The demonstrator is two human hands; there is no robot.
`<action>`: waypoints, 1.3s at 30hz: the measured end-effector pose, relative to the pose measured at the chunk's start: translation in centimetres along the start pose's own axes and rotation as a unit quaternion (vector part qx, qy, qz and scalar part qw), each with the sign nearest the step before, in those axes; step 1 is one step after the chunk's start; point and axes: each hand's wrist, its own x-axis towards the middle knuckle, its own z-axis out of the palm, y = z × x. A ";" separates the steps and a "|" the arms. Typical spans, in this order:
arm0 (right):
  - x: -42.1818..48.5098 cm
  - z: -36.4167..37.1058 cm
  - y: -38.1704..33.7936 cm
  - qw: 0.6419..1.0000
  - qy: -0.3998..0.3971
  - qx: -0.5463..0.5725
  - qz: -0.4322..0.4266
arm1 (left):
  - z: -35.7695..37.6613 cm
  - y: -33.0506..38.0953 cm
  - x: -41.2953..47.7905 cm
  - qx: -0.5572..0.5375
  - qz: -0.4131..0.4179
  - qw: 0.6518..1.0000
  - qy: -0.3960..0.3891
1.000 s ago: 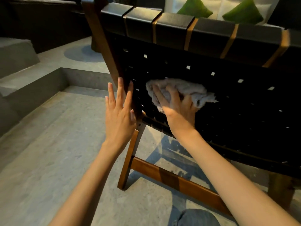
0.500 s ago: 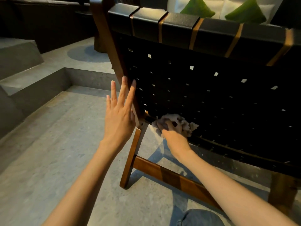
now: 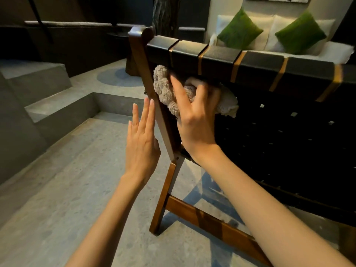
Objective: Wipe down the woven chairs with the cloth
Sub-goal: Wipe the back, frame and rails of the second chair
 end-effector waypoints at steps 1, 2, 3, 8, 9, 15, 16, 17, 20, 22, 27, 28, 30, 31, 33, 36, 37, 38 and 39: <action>0.1 1.0 -0.4 1.000 0.001 -0.004 0.023 | -0.1 -0.2 0.1 -0.001 0.001 1.000 -0.001; 0.2 1.9 -0.8 0.999 0.006 -0.010 0.034 | -0.2 -0.5 0.2 -0.002 0.001 1.000 -0.002; 0.2 2.8 -1.1 0.999 0.011 -0.014 0.036 | -0.3 -0.7 0.4 -0.004 0.001 1.000 -0.005; -0.2 5.7 -1.3 0.987 0.018 0.090 0.128 | -0.6 -1.5 0.9 -0.025 0.021 0.999 -0.030; -0.9 6.2 -1.0 0.990 0.018 0.087 0.108 | -0.5 -1.6 1.0 -0.031 0.024 0.999 -0.033; -6.4 7.3 1.0 0.990 -0.134 -0.005 0.049 | 0.9 -2.2 -0.4 -0.034 0.023 0.998 -0.053; -7.5 7.2 1.8 0.984 -0.170 0.025 0.052 | 1.3 -2.2 -0.8 -0.034 0.019 0.997 -0.062; -8.8 7.4 2.5 0.973 -0.216 0.051 0.062 | 1.7 -2.3 -1.2 -0.032 0.014 0.997 -0.072; -12.9 7.6 4.1 0.921 -0.379 0.037 0.079 | 2.9 -2.4 -2.2 -0.027 0.007 0.995 -0.098; -15.3 7.5 5.0 0.872 -0.476 0.015 0.112 | 3.7 -2.3 -2.6 -0.020 0.001 0.993 -0.118; -16.6 7.2 5.5 0.790 -0.576 -0.046 0.203 | 5.1 -2.1 -3.8 -0.008 -0.001 0.988 -0.156; -16.6 7.1 5.5 0.766 -0.590 -0.028 0.253 | 5.3 -2.0 -3.9 -0.005 -0.002 0.987 -0.163; -15.9 6.7 5.1 0.761 -0.614 -0.062 0.201 | 5.7 -1.9 -4.4 0.003 -0.003 0.984 -0.176; -16.2 6.5 5.4 0.774 -0.608 -0.072 0.159 | 5.8 -1.8 -4.7 0.005 -0.003 0.983 -0.185; -15.8 6.8 5.6 0.793 -0.576 -0.083 0.183 | 6.1 -1.6 -5.3 0.006 0.001 0.981 -0.195; -16.5 5.9 5.7 0.803 -0.554 -0.069 0.208 | 6.5 -0.9 -6.1 0.005 0.005 0.978 -0.210; -17.2 6.1 6.4 0.823 -0.532 -0.082 0.182 | 6.8 -0.6 -6.3 0.005 0.008 0.977 -0.213; -16.9 4.9 6.6 0.833 -0.507 -0.074 0.209 | 7.2 -0.3 -6.5 0.007 0.011 0.976 -0.218; -17.6 4.6 7.6 0.844 -0.499 -0.093 0.172 | 7.6 0.0 -6.7 0.009 0.017 0.975 -0.221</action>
